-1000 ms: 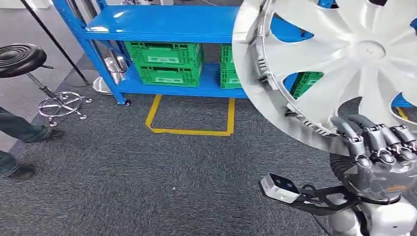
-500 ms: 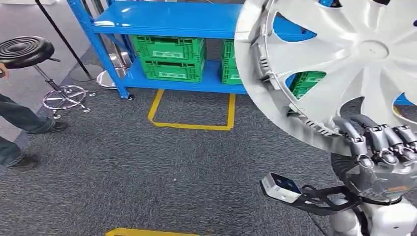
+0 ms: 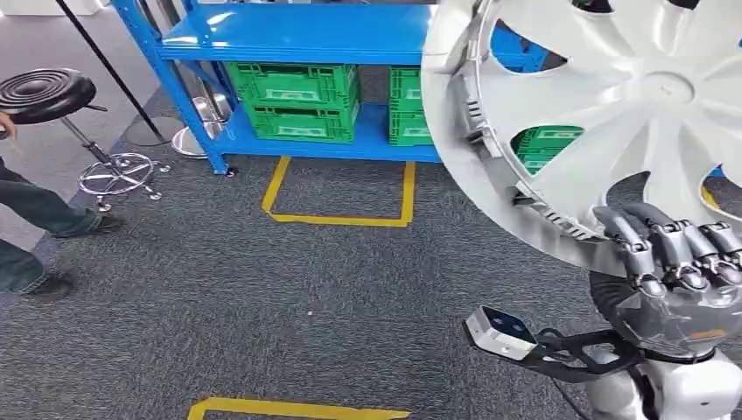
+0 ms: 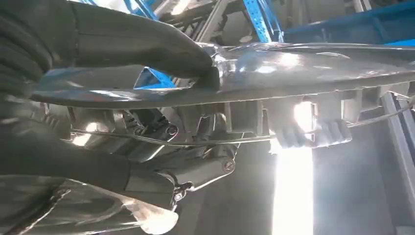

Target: Take the parts from the cabinet and place them on the table.

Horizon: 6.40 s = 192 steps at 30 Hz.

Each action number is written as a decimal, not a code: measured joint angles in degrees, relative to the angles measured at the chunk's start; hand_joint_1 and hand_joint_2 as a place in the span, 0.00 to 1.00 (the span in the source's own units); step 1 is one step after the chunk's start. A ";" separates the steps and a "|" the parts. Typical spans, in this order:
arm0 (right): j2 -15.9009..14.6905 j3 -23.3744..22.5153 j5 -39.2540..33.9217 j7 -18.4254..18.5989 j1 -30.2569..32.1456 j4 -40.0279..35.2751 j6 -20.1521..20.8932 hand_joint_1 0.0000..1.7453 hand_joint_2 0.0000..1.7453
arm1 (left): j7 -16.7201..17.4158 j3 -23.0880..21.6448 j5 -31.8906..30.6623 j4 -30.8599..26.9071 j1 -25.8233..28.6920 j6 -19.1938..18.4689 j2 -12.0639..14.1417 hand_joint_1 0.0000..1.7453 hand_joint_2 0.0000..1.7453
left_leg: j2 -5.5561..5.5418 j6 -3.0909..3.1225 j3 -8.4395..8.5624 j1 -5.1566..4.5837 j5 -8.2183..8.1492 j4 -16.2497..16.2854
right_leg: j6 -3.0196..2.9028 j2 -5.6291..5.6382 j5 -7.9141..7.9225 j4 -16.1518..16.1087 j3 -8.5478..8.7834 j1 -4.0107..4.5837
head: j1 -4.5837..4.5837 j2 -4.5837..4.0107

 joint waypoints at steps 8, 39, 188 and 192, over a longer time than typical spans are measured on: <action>0.00 0.02 0.00 -0.17 0.05 0.02 0.00 1.00 1.00 | 0.00 0.00 0.00 0.02 0.12 -0.02 -0.33 0.00 1.00 | 0.33 2.49 -1.98 0.40 2.06 -1.42 | 1.85 0.17 -6.89 12.35 -6.46 -0.16 | 0.24 0.00; -1.66 2.23 0.02 5.29 -0.24 1.42 0.00 1.00 1.00 | 0.00 0.00 -0.83 0.02 0.08 -0.31 -0.42 0.00 1.00 | -0.14 1.01 -3.30 -0.04 1.57 0.24 | -0.66 0.22 -0.48 -0.08 0.27 -0.31 | 0.44 0.00; -3.72 4.09 -0.04 2.58 0.44 2.69 0.00 1.00 1.00 | -1.84 0.15 -0.79 0.28 0.19 -3.30 -0.02 0.00 1.00 | 7.63 -0.12 -2.60 0.90 0.78 0.30 | 0.66 -2.13 0.16 -0.13 -0.72 0.62 | 1.11 0.00; -3.67 4.04 -0.02 2.25 0.59 2.51 -0.02 1.00 1.00 | -1.81 0.15 -0.72 0.28 0.14 -3.32 0.04 0.00 1.00 | 1.04 -0.97 -6.49 1.37 -5.22 9.81 | -0.37 0.30 0.79 -1.17 -0.11 -0.10 | 0.50 0.00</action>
